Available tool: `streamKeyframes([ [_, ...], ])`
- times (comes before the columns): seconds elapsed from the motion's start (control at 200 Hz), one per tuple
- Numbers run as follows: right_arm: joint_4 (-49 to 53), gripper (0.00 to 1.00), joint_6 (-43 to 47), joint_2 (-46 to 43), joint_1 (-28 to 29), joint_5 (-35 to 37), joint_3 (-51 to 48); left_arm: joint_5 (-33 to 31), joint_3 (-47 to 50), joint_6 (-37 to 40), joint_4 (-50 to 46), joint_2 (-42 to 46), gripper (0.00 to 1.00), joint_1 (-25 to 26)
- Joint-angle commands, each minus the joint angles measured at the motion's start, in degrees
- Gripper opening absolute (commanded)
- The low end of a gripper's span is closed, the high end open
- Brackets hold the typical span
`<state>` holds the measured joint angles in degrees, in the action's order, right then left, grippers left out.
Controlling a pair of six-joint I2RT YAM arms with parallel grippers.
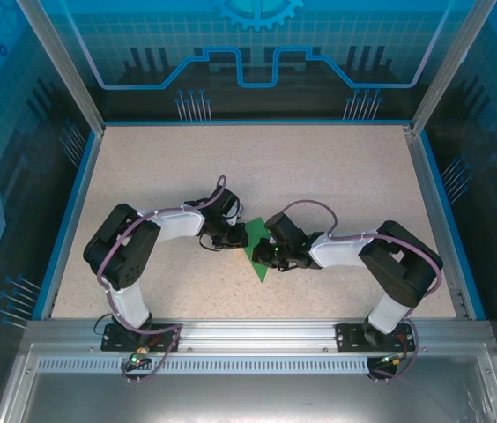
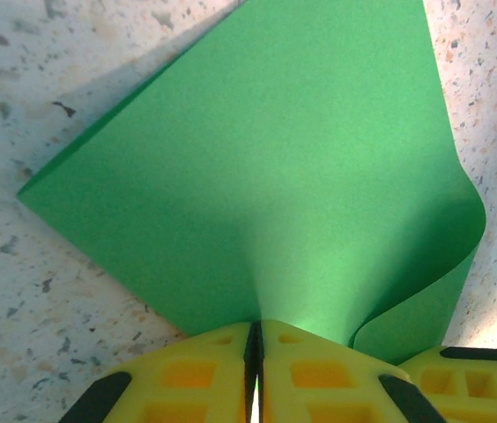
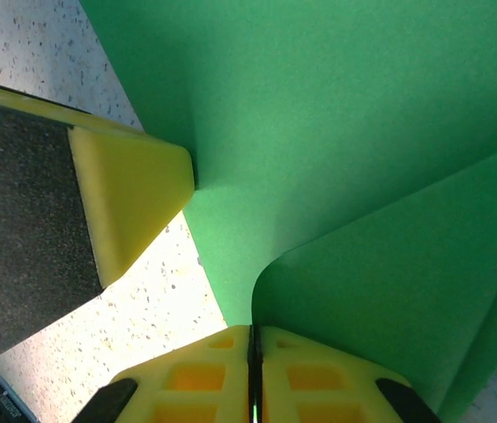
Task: Fold a paper plane with a square sheet of paper (pick it up from the middle)
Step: Third fold the triangle at the center of the table.
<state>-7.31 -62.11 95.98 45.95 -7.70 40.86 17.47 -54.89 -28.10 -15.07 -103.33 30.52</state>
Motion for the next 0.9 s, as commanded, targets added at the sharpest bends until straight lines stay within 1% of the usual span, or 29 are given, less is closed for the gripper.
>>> streamKeyframes([
  [0.0, 0.88, 0.1, -1.0, -0.18, -0.82, 2.11, 0.34, -2.36, 2.76, 0.91, -3.87, -2.32, 0.12, -0.22],
  [0.56, 1.44, 0.12, -0.65, 1.14, -0.88, 2.34, 0.97, -2.05, 2.77, 1.02, -3.96, -2.43, 0.12, -0.34],
  [0.67, 1.3, 0.14, -0.63, 2.13, -0.88, 2.05, 1.14, -2.01, 2.86, 1.04, -3.98, -2.56, 0.12, -0.38],
  [0.895, 1.92, 0.2, -0.82, 2.45, -0.9, 2.32, 1.11, -1.85, 3.12, 1.2, -3.82, -2.61, 0.12, -0.37],
])
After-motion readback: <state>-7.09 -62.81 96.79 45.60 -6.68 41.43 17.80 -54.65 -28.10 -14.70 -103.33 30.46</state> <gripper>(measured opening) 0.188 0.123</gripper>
